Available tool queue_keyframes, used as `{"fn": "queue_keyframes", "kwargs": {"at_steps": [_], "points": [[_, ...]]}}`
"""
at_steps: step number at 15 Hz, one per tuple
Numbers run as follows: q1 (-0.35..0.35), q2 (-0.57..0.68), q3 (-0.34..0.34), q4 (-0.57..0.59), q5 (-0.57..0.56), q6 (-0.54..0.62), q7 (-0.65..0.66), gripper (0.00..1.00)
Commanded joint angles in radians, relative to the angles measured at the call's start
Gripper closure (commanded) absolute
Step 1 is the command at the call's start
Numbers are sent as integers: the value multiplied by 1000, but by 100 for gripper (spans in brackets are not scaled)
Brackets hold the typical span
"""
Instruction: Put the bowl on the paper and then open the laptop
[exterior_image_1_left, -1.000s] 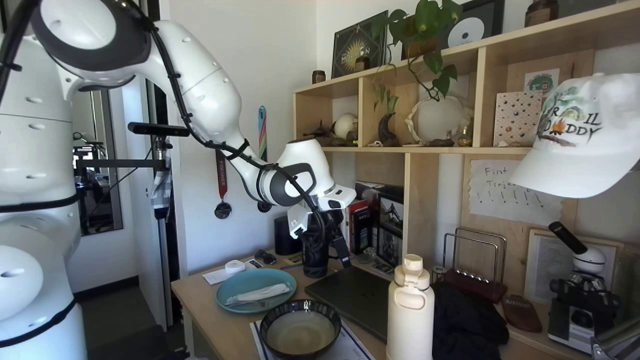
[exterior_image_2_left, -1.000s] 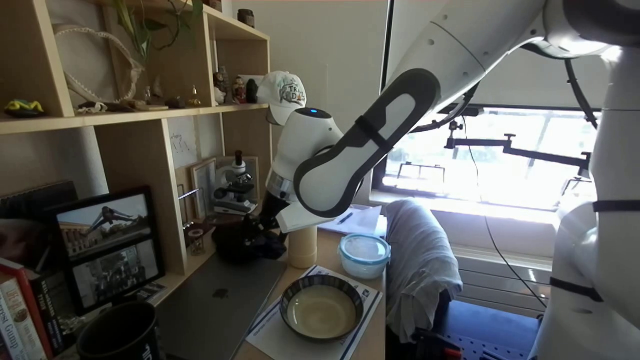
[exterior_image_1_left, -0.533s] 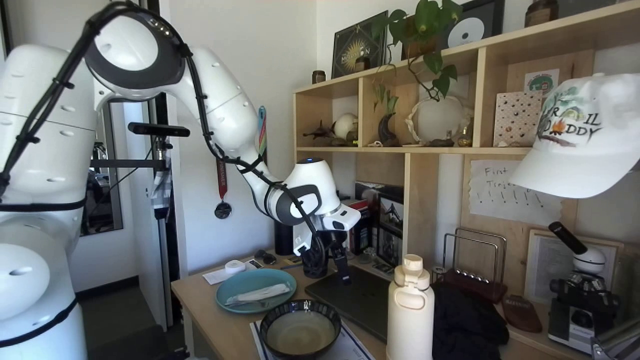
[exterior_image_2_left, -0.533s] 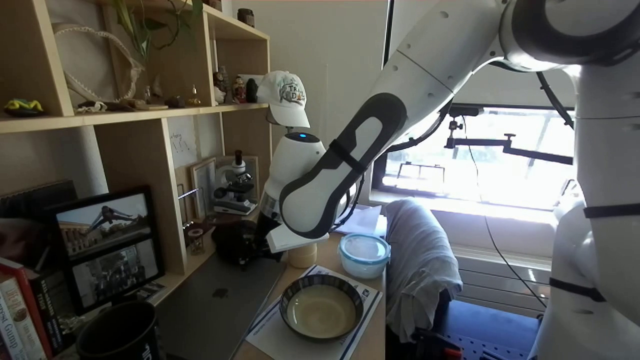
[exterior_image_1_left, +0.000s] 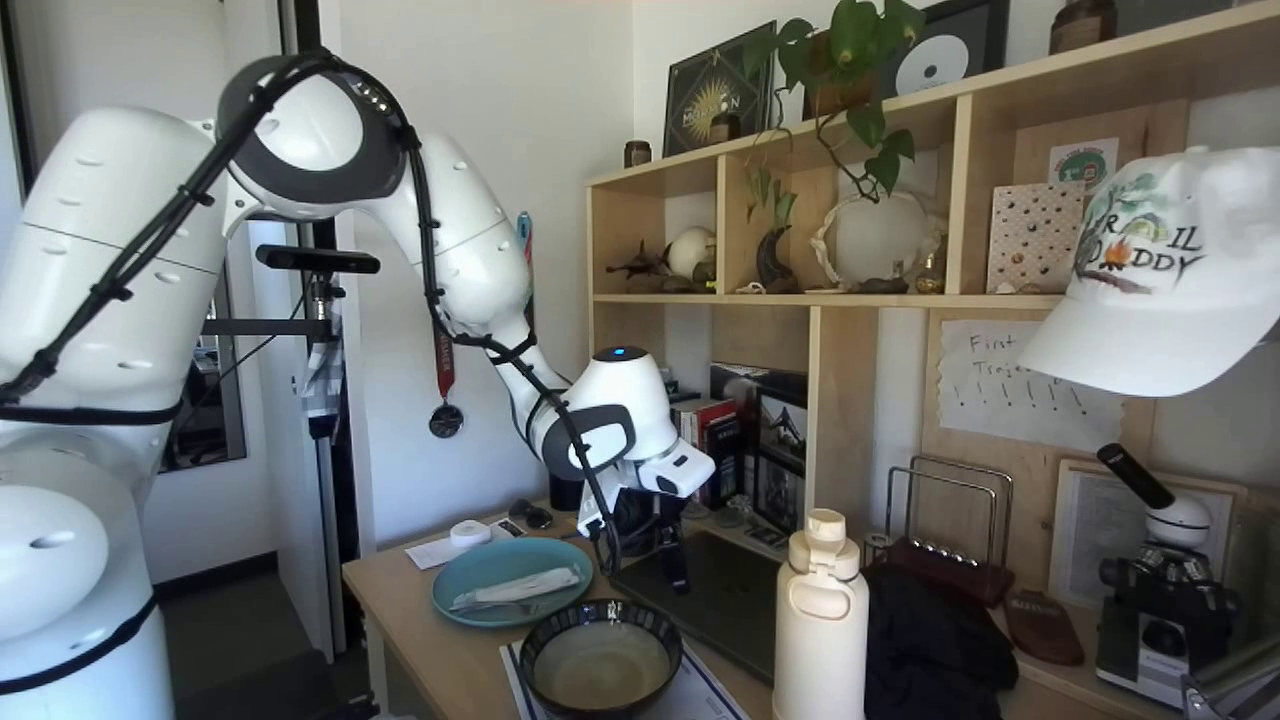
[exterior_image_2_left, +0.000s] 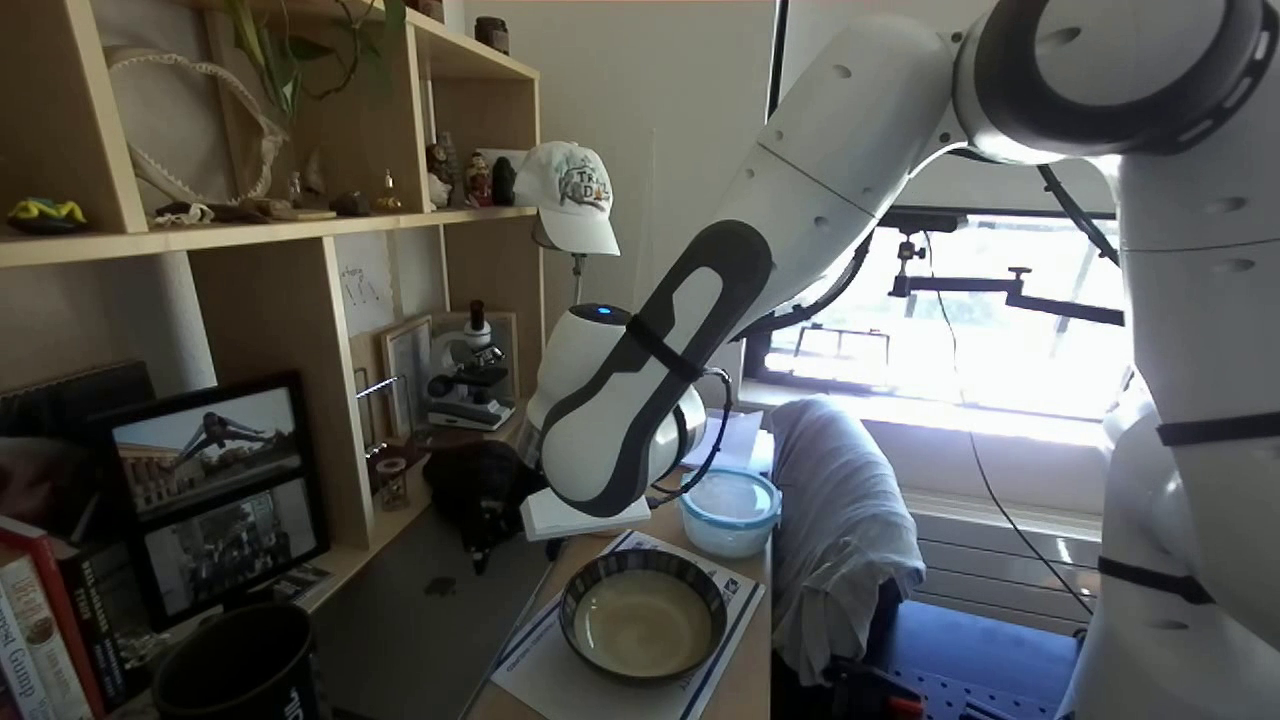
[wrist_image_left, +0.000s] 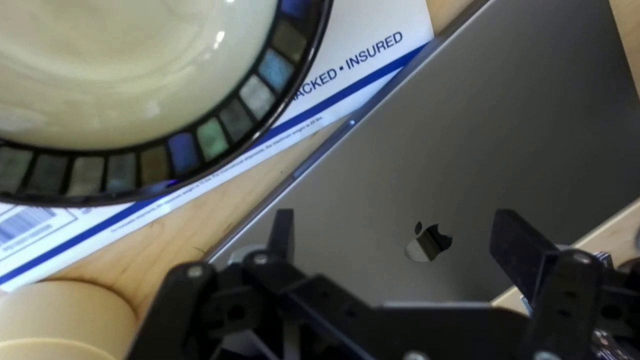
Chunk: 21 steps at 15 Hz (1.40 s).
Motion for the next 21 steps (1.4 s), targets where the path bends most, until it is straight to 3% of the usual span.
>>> {"fn": "queue_keyframes", "kwargs": {"at_steps": [1, 21], "points": [[16, 22, -2, -5, 52, 39, -22, 0], [-8, 108, 77, 2, 236, 118, -17, 0]]}}
